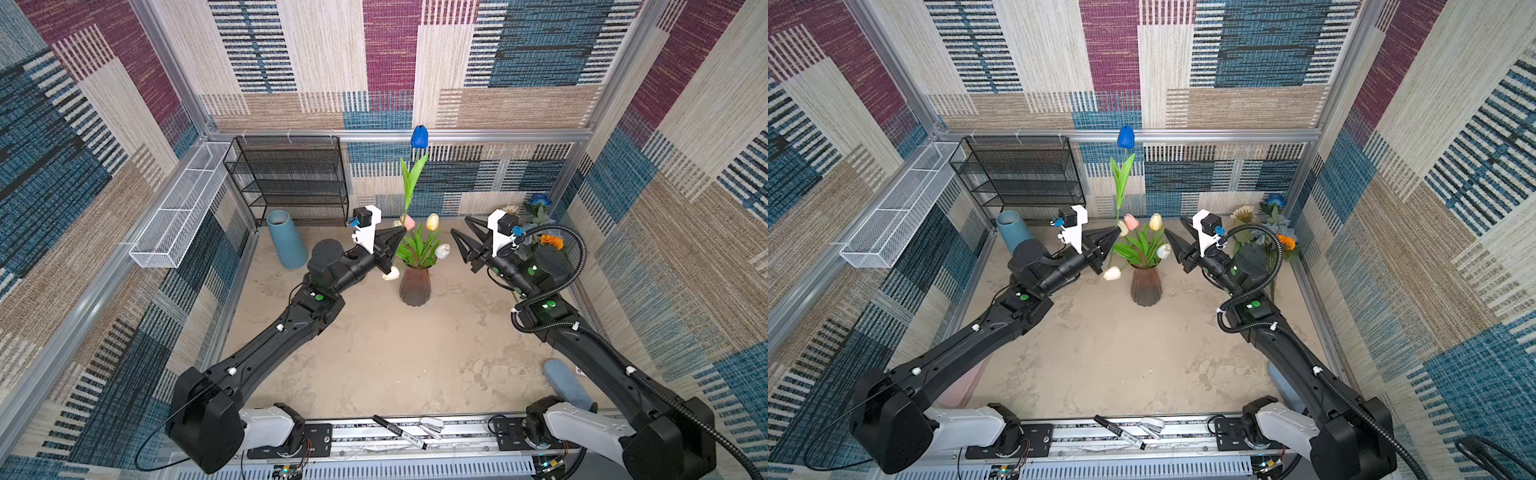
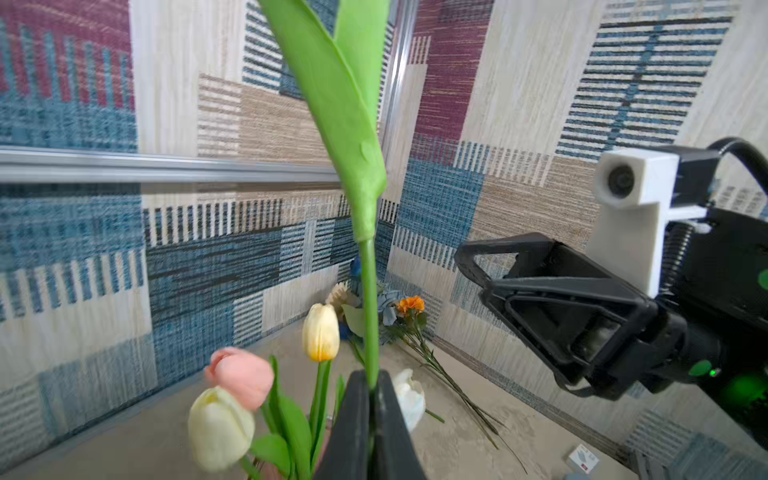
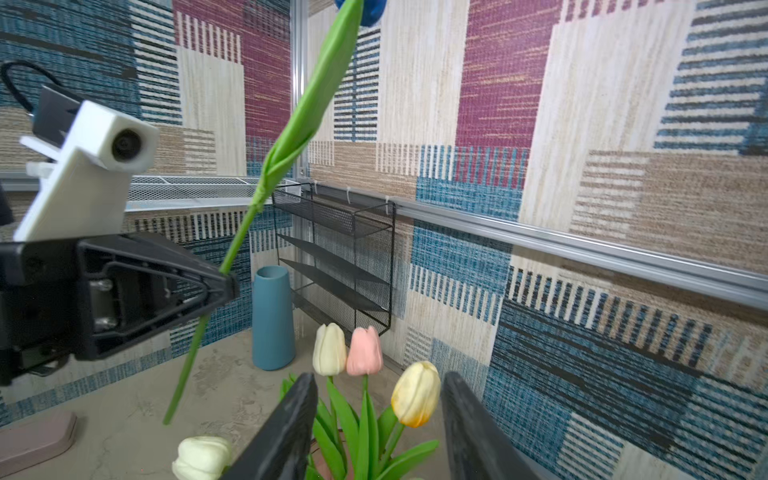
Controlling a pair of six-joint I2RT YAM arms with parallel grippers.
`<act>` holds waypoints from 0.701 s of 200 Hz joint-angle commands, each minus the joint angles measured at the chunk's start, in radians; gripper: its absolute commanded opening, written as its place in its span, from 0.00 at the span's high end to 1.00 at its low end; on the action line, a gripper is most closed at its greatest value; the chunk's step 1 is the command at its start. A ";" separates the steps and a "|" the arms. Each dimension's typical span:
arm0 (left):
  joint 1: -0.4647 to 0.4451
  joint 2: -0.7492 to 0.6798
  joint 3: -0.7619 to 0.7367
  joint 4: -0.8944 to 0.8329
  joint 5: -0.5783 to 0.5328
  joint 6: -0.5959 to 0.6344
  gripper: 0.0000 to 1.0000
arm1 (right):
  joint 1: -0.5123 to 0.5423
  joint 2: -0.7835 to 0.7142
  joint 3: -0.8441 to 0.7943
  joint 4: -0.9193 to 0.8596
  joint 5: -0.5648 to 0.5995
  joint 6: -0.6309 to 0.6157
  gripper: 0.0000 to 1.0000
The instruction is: Arrange the flowers into the vase
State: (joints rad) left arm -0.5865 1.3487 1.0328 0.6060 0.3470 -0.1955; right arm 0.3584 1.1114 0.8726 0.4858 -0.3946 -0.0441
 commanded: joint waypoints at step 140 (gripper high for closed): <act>-0.052 0.170 0.052 0.352 0.163 0.106 1.00 | 0.000 0.240 0.341 -0.077 -0.470 0.147 0.65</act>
State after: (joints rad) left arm -0.6319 1.5307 1.0843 0.9264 0.5022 -0.1406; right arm 0.3580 1.3262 1.1873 0.3794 -0.7902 0.0341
